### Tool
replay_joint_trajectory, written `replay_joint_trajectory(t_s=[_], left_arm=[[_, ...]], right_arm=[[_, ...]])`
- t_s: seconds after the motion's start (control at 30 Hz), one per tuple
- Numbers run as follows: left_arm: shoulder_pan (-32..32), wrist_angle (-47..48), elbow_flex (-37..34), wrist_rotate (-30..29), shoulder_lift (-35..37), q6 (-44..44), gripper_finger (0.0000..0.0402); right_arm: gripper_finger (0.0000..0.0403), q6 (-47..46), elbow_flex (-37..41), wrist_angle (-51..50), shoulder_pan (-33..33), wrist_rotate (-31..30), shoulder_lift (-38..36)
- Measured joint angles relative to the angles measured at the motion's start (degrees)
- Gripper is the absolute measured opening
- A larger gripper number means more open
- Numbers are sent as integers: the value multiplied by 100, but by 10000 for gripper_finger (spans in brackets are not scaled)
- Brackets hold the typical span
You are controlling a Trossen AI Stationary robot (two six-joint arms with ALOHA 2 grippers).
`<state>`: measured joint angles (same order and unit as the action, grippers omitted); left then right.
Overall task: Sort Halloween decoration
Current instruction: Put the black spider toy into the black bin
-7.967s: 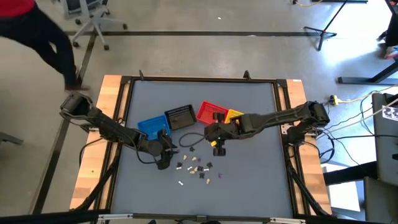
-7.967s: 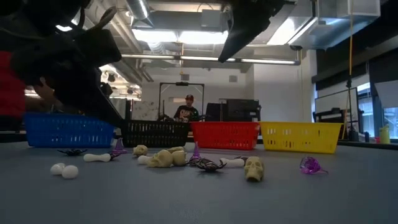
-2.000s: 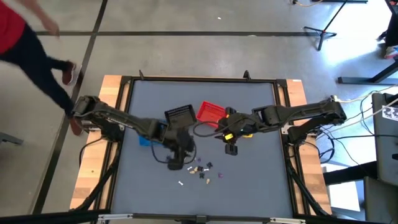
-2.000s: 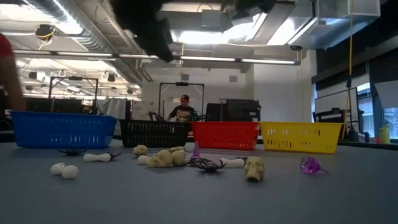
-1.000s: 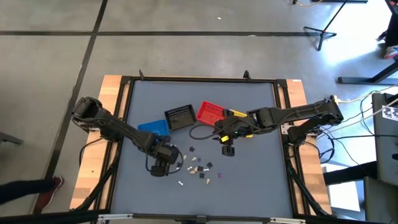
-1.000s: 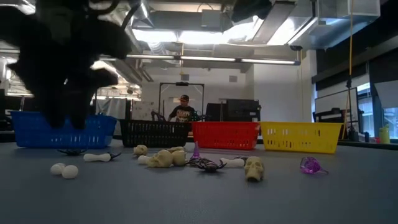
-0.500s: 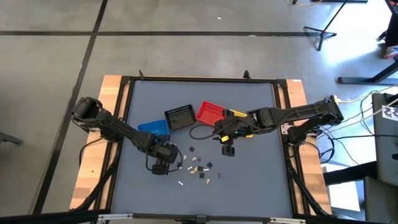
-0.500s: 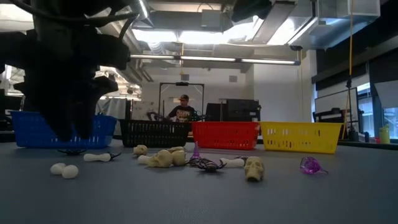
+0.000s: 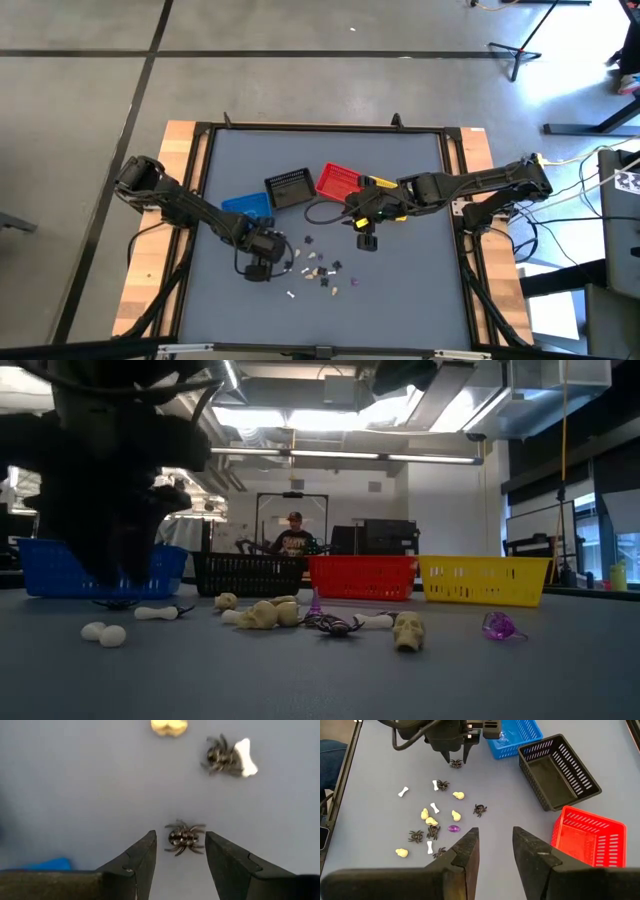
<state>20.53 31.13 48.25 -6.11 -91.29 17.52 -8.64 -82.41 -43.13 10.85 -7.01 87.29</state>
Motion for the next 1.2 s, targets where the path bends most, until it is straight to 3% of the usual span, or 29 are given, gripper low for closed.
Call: replay_joint_trajectory(t_s=[0.67, 1.2], left_arm=[[0, -266, -130, -19, 0, -7, 160], [4, -349, -111, 69, -398, -13, 159]], right_arm=[[115, 0, 0, 0, 0, -2, -2], [115, -2, 0, 0, 0, -2, -2]])
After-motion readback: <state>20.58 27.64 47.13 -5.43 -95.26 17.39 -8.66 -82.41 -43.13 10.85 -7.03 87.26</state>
